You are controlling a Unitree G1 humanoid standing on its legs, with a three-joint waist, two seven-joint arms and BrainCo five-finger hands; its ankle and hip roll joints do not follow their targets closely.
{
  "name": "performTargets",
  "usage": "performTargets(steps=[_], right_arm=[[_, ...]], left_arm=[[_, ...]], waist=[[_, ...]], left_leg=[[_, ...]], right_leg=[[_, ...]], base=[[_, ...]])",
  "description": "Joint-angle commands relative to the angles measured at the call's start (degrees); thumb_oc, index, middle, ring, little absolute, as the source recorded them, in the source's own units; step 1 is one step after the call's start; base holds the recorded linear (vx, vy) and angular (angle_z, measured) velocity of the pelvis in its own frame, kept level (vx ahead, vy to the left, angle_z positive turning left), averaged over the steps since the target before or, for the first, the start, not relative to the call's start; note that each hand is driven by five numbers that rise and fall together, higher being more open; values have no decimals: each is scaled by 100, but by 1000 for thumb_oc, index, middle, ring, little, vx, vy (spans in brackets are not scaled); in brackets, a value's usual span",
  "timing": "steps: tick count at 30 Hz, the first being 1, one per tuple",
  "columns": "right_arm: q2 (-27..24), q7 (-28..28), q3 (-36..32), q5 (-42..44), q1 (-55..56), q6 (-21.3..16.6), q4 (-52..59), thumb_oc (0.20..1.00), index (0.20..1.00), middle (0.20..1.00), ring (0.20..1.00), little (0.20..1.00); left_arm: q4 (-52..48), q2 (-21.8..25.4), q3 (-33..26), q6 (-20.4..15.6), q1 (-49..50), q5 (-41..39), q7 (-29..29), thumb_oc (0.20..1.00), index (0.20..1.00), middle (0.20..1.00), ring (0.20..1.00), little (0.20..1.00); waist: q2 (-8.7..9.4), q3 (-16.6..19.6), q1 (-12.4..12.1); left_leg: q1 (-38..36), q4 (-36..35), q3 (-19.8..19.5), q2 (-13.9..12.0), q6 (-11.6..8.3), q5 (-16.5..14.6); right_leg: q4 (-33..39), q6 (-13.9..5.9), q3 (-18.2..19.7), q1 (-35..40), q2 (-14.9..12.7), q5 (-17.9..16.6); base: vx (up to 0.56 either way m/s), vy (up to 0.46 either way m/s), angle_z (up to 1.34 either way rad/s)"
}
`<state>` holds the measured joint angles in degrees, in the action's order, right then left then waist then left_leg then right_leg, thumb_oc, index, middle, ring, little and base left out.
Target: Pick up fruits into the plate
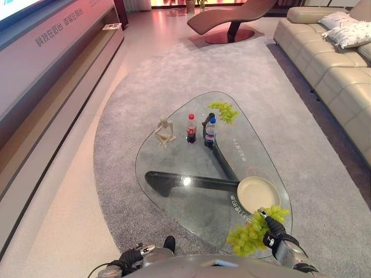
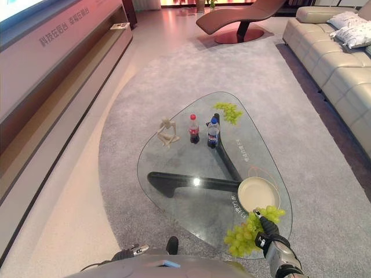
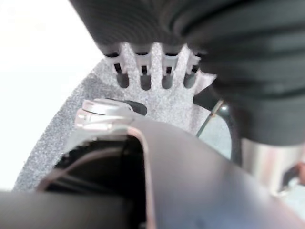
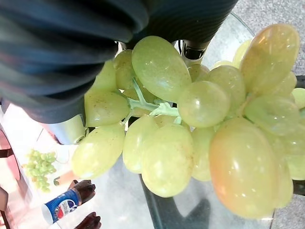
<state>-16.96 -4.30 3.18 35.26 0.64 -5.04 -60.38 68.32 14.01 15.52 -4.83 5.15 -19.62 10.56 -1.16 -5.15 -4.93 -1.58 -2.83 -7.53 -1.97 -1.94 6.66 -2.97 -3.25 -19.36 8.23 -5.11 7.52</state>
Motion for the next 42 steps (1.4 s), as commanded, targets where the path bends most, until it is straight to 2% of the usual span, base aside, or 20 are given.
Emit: performTargets(steps=[1, 7, 12, 17, 23, 33, 42], right_arm=[[-78, -45, 59, -269, -240, -377, 348, 200, 200, 200, 200, 200], [-291, 583, 160, -662, -386, -519, 803, 200, 200, 200, 200, 200], [-678, 1020, -81, -729, -530, -580, 1144, 200, 200, 200, 200, 200], [-1161, 1057, -442, -792, -662, -670, 1292, 200, 200, 200, 200, 200], [-1383, 1016, -610, -894, -695, -837, 1248, 200, 200, 200, 200, 200], [-1524, 1163, -585, -1063, -755, -885, 1221, 200, 200, 200, 200, 200], [-1786, 1509, -406, -1032, -1128, -993, 1667, 200, 200, 200, 200, 200]], left_arm=[[142, 140, -241, 80, -291, 209, 49, 1000, 1000, 1000, 1000, 1000], [50, 254, -165, 105, -312, 236, 65, 1000, 1000, 1000, 1000, 1000], [9, 358, -126, 2, -201, 261, 119, 1000, 1000, 1000, 1000, 1000], [-79, 462, -91, -127, -67, 299, 186, 1000, 1000, 1000, 1000, 1000], [-90, 502, -79, -178, 28, 330, 245, 1000, 1000, 1000, 1000, 1000], [-232, 425, 161, -334, 129, 261, 226, 1000, 1000, 1000, 1000, 1000], [-459, 398, 568, -656, -154, -223, 251, 1000, 1000, 1000, 1000, 1000]], waist=[[206, -290, -76], [190, -459, -130], [192, -542, -176], [181, -593, -201], [132, -615, -200], [-109, -890, -154], [-526, -1650, -3]], left_leg=[[-496, 204, 662, 407, 72, -847], [-350, 304, 596, 430, 99, -857], [-282, 367, 469, 479, 136, -893], [-308, 393, 371, 522, 157, -928], [-350, 445, 293, 559, 172, -968], [-174, 614, 124, 671, 173, -958], [576, 882, 100, 807, 157, -839]], right_leg=[[143, 69, 380, -123, 94, -518], [14, 82, 301, -293, 63, -518], [-71, 93, 237, -383, 53, -508], [-96, 100, 233, -362, 55, -491], [-133, 116, 265, -323, 54, -451], [-356, 199, 271, -536, -13, -370], [-810, 241, 248, -1410, -141, -348]], base=[[46, 10, 7], [-4, -20, 5], [25, -47, 15], [64, -33, 5], [84, -15, 7], [25, 3, 1], [-147, 38, 3]])
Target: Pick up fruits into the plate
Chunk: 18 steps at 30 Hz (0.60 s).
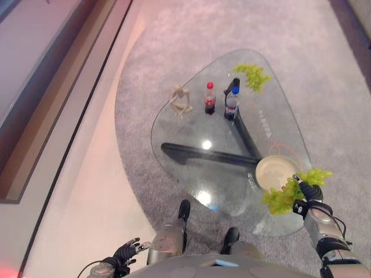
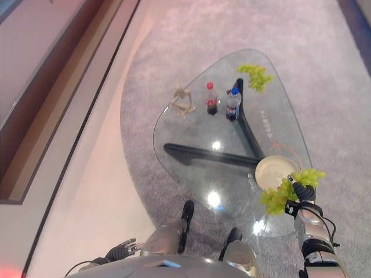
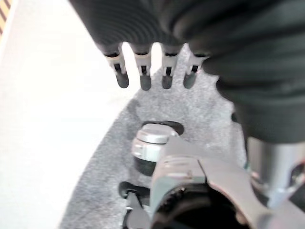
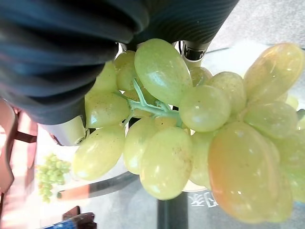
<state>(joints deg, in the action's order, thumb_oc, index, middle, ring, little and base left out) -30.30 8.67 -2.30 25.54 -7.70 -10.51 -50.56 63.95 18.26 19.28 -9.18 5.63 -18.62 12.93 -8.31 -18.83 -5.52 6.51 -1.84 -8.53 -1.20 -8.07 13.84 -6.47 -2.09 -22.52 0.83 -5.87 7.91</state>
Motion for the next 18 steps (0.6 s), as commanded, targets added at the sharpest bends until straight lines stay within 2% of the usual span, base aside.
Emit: performTargets(steps=[1, 8, 18], right_arm=[[-457, 245, 162, -58, -329, -455, 727, 200, 200, 200, 200, 200], [-618, 594, 369, -114, -749, -517, 1324, 200, 200, 200, 200, 200], [-817, 817, 452, -459, -1302, -210, 1671, 200, 200, 200, 200, 200]], left_arm=[[-35, -26, 208, -246, -224, -359, 11, 1000, 1000, 1000, 1000, 1000], [-155, -40, 322, -455, -310, -765, -47, 1000, 1000, 1000, 1000, 1000], [-281, -72, 338, -546, -391, -1118, 27, 1000, 1000, 1000, 1000, 1000]], waist=[[169, -340, 62], [-55, -869, 222], [-269, -1097, 335]], left_leg=[[-154, 814, 190, 739, 778, -1547], [658, 1132, 280, 824, 835, -1457], [1166, 1198, 481, 829, 810, -1332]], right_leg=[[-511, 122, 571, -768, -73, -393], [-993, 148, 767, -1794, -85, -446], [-1285, 76, 994, -2518, -100, -484]], base=[[-170, 21, -5], [-153, 44, -19], [-65, 47, -21]])
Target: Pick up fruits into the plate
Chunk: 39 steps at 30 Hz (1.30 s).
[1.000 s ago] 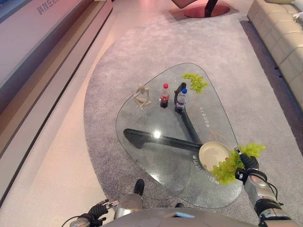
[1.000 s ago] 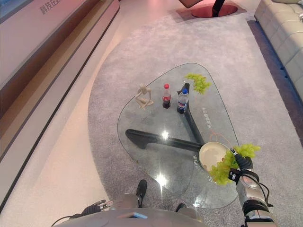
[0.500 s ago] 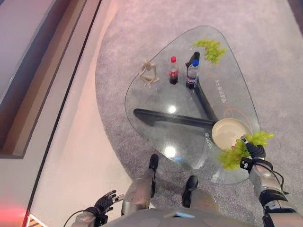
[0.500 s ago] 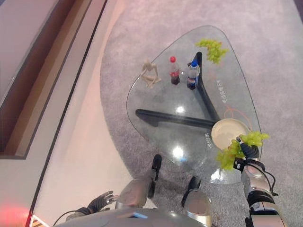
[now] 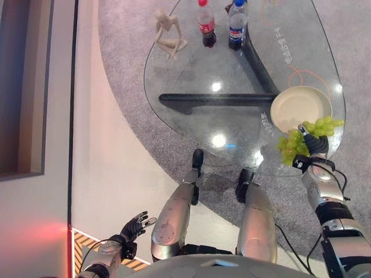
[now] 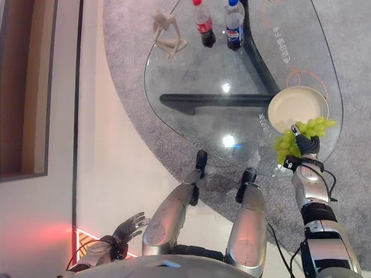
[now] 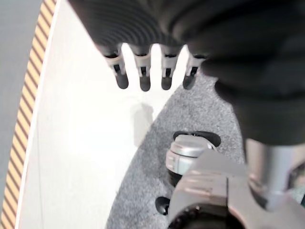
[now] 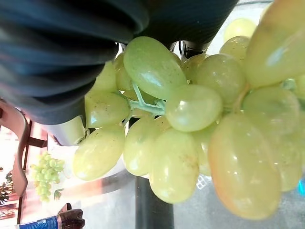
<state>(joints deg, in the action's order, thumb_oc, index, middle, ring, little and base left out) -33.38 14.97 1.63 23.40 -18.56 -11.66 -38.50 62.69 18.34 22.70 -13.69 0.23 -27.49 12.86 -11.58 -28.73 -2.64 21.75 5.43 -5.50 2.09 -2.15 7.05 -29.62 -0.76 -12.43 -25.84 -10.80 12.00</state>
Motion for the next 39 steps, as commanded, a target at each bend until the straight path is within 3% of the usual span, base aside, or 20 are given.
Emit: performTargets(steps=[1, 9, 21, 28, 34, 39], right_arm=[[-519, 203, 71, -275, -238, -69, 462, 200, 200, 200, 200, 200], [-630, 255, 209, -533, -519, 58, 506, 200, 200, 200, 200, 200], [-590, 85, 339, -603, -622, 107, 601, 200, 200, 200, 200, 200], [-497, -7, 370, -733, -637, -136, 960, 200, 200, 200, 200, 200], [-433, 190, 277, -810, -672, -538, 1409, 200, 200, 200, 200, 200], [-474, 317, 193, -887, -714, -665, 1619, 200, 200, 200, 200, 200]], left_arm=[[-168, -82, 4, -100, 148, -233, 30, 1000, 1000, 1000, 1000, 1000], [-305, -99, 48, -170, 135, -402, 44, 1000, 1000, 1000, 1000, 1000], [-339, -199, 29, -254, 176, -472, 83, 1000, 1000, 1000, 1000, 1000], [-318, -229, -18, -245, 187, -477, 142, 1000, 1000, 1000, 1000, 1000], [-225, -209, -83, -247, 180, -422, 177, 1000, 1000, 1000, 1000, 1000], [-181, -185, -114, -248, 210, -413, 209, 1000, 1000, 1000, 1000, 1000]], waist=[[48, -106, 45], [-68, -107, 43], [-159, -107, 57], [-150, -106, 97], [-74, -106, 122], [-57, -71, 105]], left_leg=[[-328, 473, 191, 501, 218, -647], [-24, 476, 303, 488, 187, -584], [-64, 330, 356, 451, 155, -537], [-248, 270, 372, 436, 150, -560], [-397, 247, 366, 418, 153, -576], [-419, 283, 349, 422, 155, -593]], right_leg=[[1019, -61, -10, 112, 387, -895], [842, -98, 98, -328, 385, -889], [820, -87, 153, -407, 439, -860], [866, -79, 154, -248, 446, -839], [888, -85, 142, -95, 453, -831], [879, -84, 119, -45, 446, -818]], base=[[-30, 12, 2], [-43, 24, -7], [-28, 20, -2], [-2, 1, -1], [2, -9, 3], [0, 0, 0]])
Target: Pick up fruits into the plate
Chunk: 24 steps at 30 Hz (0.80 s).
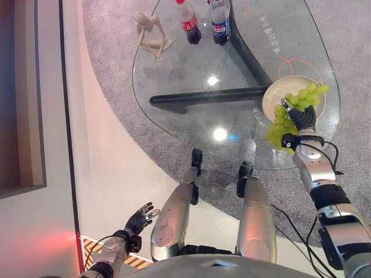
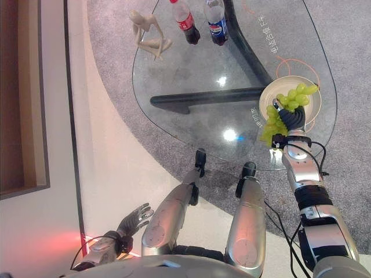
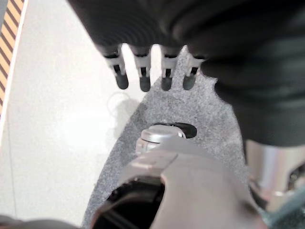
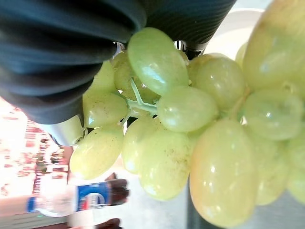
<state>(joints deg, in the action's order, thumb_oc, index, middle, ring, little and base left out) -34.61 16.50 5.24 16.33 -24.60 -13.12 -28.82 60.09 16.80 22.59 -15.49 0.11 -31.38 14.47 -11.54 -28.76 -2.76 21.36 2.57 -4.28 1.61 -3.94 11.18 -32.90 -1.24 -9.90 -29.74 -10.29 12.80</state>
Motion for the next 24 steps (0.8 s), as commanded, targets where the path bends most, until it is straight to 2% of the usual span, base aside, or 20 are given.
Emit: performTargets(steps=[1, 10, 17, 24], right_arm=[[-368, 176, -188, -188, -114, -564, 683, 200, 200, 200, 200, 200], [-381, 404, -313, -268, -118, -718, 1044, 200, 200, 200, 200, 200], [-447, 520, -384, -239, -136, -584, 1099, 200, 200, 200, 200, 200], [-338, 444, -243, -114, -50, -239, 871, 200, 200, 200, 200, 200]], left_arm=[[92, -34, -112, -64, 221, -27, 53, 1000, 1000, 1000, 1000, 1000], [136, -111, -147, -94, 312, 21, 80, 1000, 1000, 1000, 1000, 1000], [167, -138, -168, -70, 368, 93, 137, 1000, 1000, 1000, 1000, 1000], [234, -127, -180, -128, 366, 79, 146, 1000, 1000, 1000, 1000, 1000]], waist=[[-62, -62, 115], [-96, 11, 81], [-125, 46, 67], [-72, 51, 42]], left_leg=[[-390, 564, 221, 471, 337, -1008], [-484, 535, 174, 490, 338, -1002], [-499, 578, 173, 497, 326, -1004], [-527, 558, 142, 492, 331, -1010]], right_leg=[[1203, -30, -141, 349, 395, -891], [1159, 8, -181, 434, 374, -827], [1094, 24, -193, 453, 341, -791], [1107, 39, -193, 500, 374, -769]], base=[[0, 0, 0], [15, 11, 1], [22, 12, 1], [3, -8, -1]])
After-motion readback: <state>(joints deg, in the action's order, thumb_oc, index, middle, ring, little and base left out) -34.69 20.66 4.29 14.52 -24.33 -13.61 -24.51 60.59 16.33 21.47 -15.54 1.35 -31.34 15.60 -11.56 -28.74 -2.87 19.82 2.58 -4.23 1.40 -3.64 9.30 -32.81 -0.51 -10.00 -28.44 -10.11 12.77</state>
